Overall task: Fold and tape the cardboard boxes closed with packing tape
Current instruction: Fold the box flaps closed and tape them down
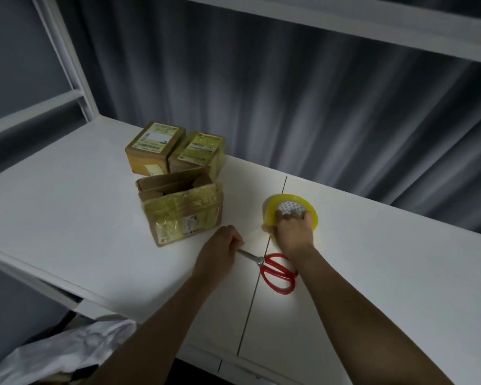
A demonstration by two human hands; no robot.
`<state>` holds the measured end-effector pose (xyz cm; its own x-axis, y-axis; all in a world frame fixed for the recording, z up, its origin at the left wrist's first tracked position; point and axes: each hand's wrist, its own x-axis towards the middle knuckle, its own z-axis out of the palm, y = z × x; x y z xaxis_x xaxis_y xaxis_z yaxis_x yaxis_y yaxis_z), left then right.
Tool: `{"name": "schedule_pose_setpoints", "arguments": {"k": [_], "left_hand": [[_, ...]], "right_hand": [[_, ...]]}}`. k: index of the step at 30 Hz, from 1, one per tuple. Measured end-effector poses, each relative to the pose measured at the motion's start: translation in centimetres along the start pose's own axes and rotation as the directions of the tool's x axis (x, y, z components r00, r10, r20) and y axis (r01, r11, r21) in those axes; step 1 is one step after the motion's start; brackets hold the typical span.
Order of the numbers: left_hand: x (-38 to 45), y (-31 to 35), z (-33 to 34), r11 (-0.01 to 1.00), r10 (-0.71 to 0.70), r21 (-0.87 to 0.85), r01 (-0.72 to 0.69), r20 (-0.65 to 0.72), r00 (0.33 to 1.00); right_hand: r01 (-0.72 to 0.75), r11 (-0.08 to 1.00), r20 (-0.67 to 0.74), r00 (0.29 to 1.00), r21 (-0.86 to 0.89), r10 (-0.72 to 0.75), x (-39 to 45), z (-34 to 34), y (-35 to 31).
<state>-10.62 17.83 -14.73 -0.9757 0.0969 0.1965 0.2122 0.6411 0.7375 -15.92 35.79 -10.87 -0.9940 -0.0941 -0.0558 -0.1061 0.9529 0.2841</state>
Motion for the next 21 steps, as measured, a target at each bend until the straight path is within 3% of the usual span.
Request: {"name": "schedule_pose_setpoints", "arguments": {"k": [2,5,8,12,14,15,16,17,19,21], "left_hand": [[0.3,-0.2,-0.4,0.999,-0.033,-0.011,0.033,-0.051,0.998],[0.5,-0.7,-0.9,0.998,-0.039,-0.04,0.038,-0.039,0.998],[0.3,-1.0,-1.0,0.993,-0.083,-0.082,0.082,-0.006,0.997],[0.3,-0.9,-1.1,0.989,-0.113,-0.088,0.119,0.069,0.991],[0.3,-0.8,-1.2,0.984,-0.133,-0.105,0.143,0.095,0.987],[0.3,-0.8,-1.3,0.981,-0.146,-0.113,0.158,0.103,0.984],[0.4,-0.7,-1.4,0.978,-0.16,-0.115,0.172,0.11,0.981],[0.5,-0.7,-1.5,0.975,-0.176,-0.112,0.189,0.123,0.977],[0.7,-0.6,-1.6,0.972,-0.19,-0.112,0.207,0.146,0.971],[0.8,-0.6,-1.7,0.968,-0.201,-0.117,0.221,0.158,0.967]], "right_hand": [[-0.004,0.997,-0.082,0.997,0.08,0.011,-0.8,-0.2,0.0],[0.17,0.947,-0.39,0.919,0.271,-0.054,-4.6,1.7,0.6],[0.247,0.898,-0.189,0.964,0.364,-0.188,-8.4,3.3,0.4],[0.257,0.91,0.022,0.96,0.326,-0.279,-8.8,2.8,0.3],[0.128,0.785,0.13,0.958,0.606,-0.257,-8.5,2.2,0.6],[-0.022,0.637,0.214,0.951,0.77,-0.225,-8.4,2.3,0.8],[-0.127,0.525,0.267,0.943,0.841,-0.2,-8.4,2.5,1.2],[-0.166,0.483,0.28,0.944,0.86,-0.173,-8.5,2.4,1.5],[-0.081,0.528,0.223,0.951,0.845,-0.212,-9.0,2.9,1.9],[-0.002,0.701,0.208,0.955,0.713,-0.21,-9.5,3.1,2.1]]}}
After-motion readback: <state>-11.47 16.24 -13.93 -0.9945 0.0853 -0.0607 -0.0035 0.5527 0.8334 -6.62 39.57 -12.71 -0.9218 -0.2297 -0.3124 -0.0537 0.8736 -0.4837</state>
